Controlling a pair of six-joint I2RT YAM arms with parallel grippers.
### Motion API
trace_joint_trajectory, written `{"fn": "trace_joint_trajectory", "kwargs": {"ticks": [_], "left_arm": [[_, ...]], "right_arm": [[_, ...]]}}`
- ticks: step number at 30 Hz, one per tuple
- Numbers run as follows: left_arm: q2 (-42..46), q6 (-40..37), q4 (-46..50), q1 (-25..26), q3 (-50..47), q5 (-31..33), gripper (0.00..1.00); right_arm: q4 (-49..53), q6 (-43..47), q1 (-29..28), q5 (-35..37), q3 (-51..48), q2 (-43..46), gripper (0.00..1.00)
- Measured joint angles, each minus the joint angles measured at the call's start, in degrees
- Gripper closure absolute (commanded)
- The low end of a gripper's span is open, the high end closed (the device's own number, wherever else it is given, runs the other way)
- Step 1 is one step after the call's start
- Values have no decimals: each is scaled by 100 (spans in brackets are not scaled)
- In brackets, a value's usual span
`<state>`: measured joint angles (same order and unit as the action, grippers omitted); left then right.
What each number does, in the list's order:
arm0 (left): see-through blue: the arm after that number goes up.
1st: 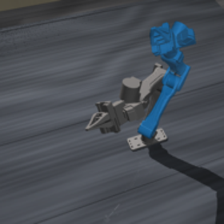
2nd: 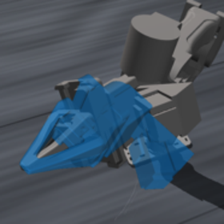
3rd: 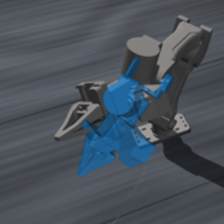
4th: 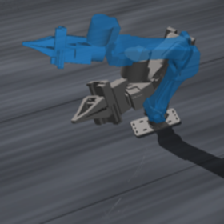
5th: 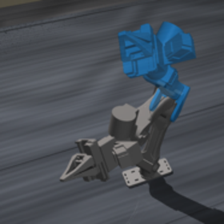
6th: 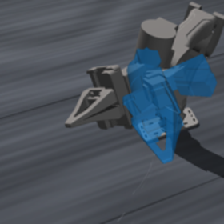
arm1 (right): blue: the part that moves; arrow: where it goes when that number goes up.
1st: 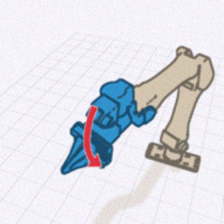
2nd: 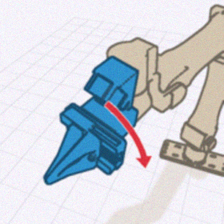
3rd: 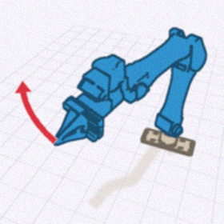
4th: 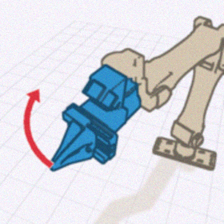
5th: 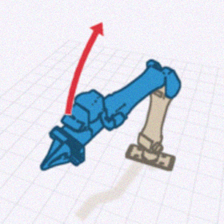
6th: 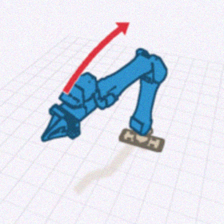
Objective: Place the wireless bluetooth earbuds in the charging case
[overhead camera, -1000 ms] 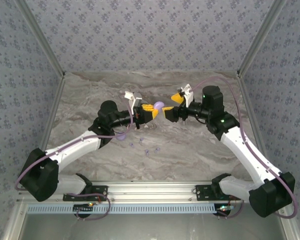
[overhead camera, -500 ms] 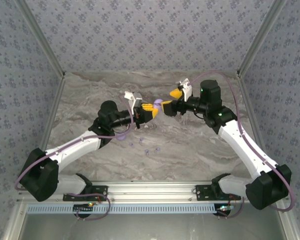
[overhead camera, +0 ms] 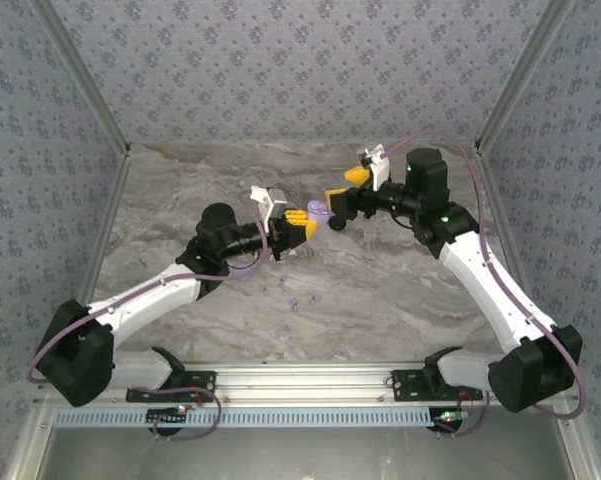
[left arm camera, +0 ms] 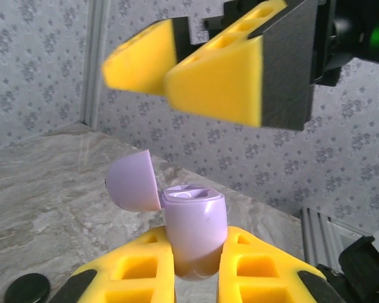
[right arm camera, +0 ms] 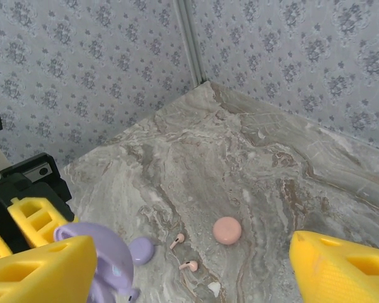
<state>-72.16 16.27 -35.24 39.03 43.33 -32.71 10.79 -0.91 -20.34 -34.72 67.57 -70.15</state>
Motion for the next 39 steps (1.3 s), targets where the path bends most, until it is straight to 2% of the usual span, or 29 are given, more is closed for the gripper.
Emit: {"fn": "trace_joint_trajectory", "kwargs": {"ticks": [10, 15, 20, 25, 31, 39], "left_arm": [[955, -577, 393, 0, -789, 1464, 100], [1528, -767, 575, 0, -1139, 2291, 100], [2164, -885, 833, 0, -1394, 2927, 100], [2811, -1045, 1200, 0, -1438, 3263, 100], [3515, -1178, 1532, 0, -1469, 3484, 100], [3681, -1226, 1718, 0, -1478, 3578, 100]], "right_arm": [[1370, -717, -87, 933, -39, 361, 29], [1941, -1222, -656, 1495, -407, 109, 31], [2280, -1655, -1443, 1886, -549, -684, 35], [2546, -1956, -2135, 2083, -369, -1742, 41], [2973, -2072, -2796, 2387, 455, -2785, 44], [3453, -2070, -3309, 2848, 1209, -3622, 49]]}}
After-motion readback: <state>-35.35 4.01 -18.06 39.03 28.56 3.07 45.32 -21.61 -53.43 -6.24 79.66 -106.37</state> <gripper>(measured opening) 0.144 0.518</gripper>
